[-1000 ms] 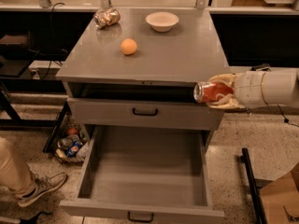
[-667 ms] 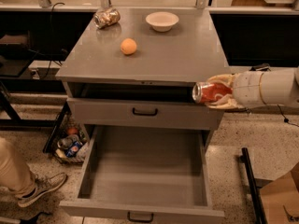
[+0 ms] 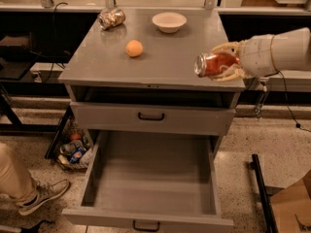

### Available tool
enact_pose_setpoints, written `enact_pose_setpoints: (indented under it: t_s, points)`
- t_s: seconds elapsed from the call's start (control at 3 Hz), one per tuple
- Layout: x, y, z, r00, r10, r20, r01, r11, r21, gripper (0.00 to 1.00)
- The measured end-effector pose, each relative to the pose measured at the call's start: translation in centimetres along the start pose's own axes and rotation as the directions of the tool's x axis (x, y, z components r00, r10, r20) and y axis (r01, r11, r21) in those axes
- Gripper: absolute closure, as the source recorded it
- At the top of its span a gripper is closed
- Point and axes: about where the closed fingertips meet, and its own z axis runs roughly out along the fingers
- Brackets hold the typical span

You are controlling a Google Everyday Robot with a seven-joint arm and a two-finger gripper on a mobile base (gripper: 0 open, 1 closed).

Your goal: Pick coke can from middle drawer and place on counter

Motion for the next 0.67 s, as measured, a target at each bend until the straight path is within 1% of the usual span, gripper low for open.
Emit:
enact_pose_setpoints:
  t_s: [0.33,0.67]
  points:
    - [0.0,-3.6,1.5,1.000,-0.002,-0.004,0.002,0.9976,-0.070,1.00]
    - [1.9,-5.3,4.3,0.997,0.029,-0.066,-0.042,0.9806,-0.192,1.00]
